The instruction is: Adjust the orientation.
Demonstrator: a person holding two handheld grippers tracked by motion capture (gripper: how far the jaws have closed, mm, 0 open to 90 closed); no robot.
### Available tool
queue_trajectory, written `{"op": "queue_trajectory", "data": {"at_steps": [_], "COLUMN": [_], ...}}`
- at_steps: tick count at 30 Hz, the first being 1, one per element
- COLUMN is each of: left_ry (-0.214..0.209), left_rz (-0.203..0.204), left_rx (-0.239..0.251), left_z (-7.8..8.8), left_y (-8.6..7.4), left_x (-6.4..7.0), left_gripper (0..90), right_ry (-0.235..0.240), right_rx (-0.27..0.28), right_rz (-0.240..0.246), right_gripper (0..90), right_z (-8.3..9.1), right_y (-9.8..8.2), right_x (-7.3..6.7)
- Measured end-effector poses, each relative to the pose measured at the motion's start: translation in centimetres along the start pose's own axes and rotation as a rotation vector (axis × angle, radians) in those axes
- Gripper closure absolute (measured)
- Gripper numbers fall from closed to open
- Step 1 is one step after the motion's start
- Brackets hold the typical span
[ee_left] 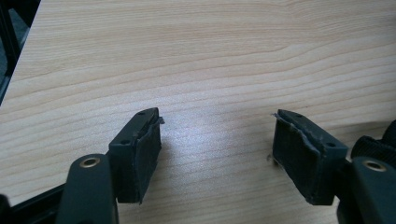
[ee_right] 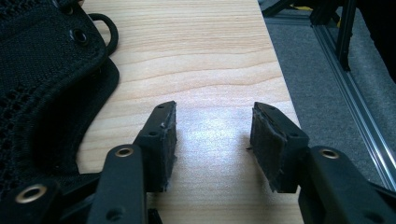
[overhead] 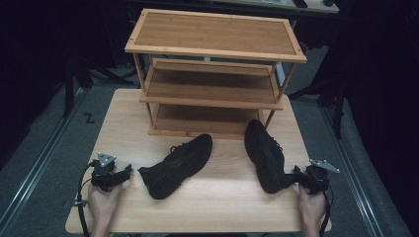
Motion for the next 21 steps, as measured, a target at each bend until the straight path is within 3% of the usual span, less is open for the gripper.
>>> {"op": "queue_trajectory", "data": {"at_steps": [12,15,21], "left_ry": [-0.062,-0.108,-0.168], "left_rz": [0.030,0.055,0.057], "left_rx": [0.001,0.002,0.022], "left_z": [-0.18,-0.26,-0.03], "left_y": [0.29,0.46,0.60], "left_x": [-0.42,-0.24,0.51], "left_gripper": [27.6,27.0,26.7], "right_ry": [0.009,0.011,0.013], "right_rx": [-0.002,-0.003,-0.004], "right_rz": [0.008,0.007,0.008], "right_gripper": [47.5,46.7,45.9], "right_z": [-0.01,0.00,0.02], "right_y": [0.01,0.01,0.00], "right_x": [-0.04,-0.07,-0.12]}}
Point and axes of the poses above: each handheld gripper's, and its own axes: z roughly backward along the jaws, y roughly out of its top, x roughly to its right, the point moved 1 cm from there along -z, roughly forward along the jaws, and after that the axes turned 5 degrees about z, right-handed, at the moved point
